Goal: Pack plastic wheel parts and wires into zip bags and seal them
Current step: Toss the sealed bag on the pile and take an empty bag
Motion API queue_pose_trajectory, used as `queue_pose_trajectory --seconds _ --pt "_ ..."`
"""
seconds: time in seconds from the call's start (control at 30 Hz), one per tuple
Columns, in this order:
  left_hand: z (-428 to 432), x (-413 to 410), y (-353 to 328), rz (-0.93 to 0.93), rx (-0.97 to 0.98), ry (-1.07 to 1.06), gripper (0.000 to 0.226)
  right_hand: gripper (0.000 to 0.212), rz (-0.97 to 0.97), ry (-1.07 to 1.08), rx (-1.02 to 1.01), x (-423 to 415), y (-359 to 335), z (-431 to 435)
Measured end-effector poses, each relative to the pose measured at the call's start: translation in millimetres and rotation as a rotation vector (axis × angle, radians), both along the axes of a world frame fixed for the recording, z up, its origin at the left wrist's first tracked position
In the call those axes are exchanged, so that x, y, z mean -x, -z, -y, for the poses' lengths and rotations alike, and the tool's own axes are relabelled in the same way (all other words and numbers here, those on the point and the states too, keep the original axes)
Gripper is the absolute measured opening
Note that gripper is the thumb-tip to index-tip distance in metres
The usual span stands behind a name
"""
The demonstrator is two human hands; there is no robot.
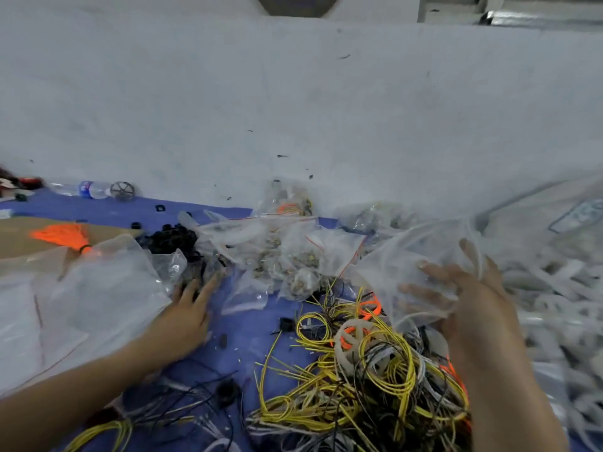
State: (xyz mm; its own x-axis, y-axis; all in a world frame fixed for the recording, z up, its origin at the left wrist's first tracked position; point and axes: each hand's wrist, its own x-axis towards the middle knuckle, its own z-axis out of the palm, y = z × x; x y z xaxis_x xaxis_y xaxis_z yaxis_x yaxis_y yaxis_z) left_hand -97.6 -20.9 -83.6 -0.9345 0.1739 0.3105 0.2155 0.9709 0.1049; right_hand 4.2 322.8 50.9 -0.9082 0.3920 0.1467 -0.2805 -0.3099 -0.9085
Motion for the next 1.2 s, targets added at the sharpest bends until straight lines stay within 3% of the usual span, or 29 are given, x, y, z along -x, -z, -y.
queue_pose_trajectory --seconds 0.17,0.33,0.43,0.47,0.53,0.57,0.63,0.77,0.83,0.97,1.07,1.13,1.2 --pt "27 2 -3 0.169 0.439 -0.065 0.039 0.058 0.015 -0.022 -0.049 1 -2 6" --pt "5 9 -8 0.074 0.198 -0.107 0.05 0.056 0.084 -0.083 -0.164 3 1 17" --pt "-24 17 -12 0.174 0.081 -0.091 0.068 0.052 0.088 -0.103 -0.205 6 4 26" --pt "-34 17 -10 0.197 0.126 -0.093 0.065 0.051 0.09 -0.107 -0.229 7 4 29" --pt "-46 20 -10 0.086 0.223 -0.159 0.039 0.05 0.085 -0.134 -0.269 6 5 37" --pt "-50 18 -15 0.027 0.174 -0.217 0.027 0.049 0.081 -0.166 -0.271 6 7 41" --pt "-57 16 -32 -0.019 -0.192 -0.308 0.025 0.047 0.083 -0.213 -0.264 4 7 44" --pt "-80 -6 -103 -0.03 -1.641 -0.246 0.026 0.05 0.074 -0.179 -0.294 5 2 42" --pt "-95 -36 -136 -0.041 -1.966 -0.136 0.023 0.049 0.075 -0.163 -0.328 4 2 42" --pt "-112 -104 -184 -0.029 -2.213 0.277 0.034 0.055 0.141 -0.168 -0.404 3 7 41" --pt "-121 -142 -194 0.144 -2.228 0.63 0.019 0.059 0.17 -0.198 -0.476 2 8 42" --pt "-131 -146 -197 0.298 -2.172 0.669 0.02 0.057 0.199 -0.185 -0.533 6 9 45" --pt "-144 -138 -194 0.409 -1.935 0.512 0.024 0.048 0.277 -0.187 -0.559 13 9 48"
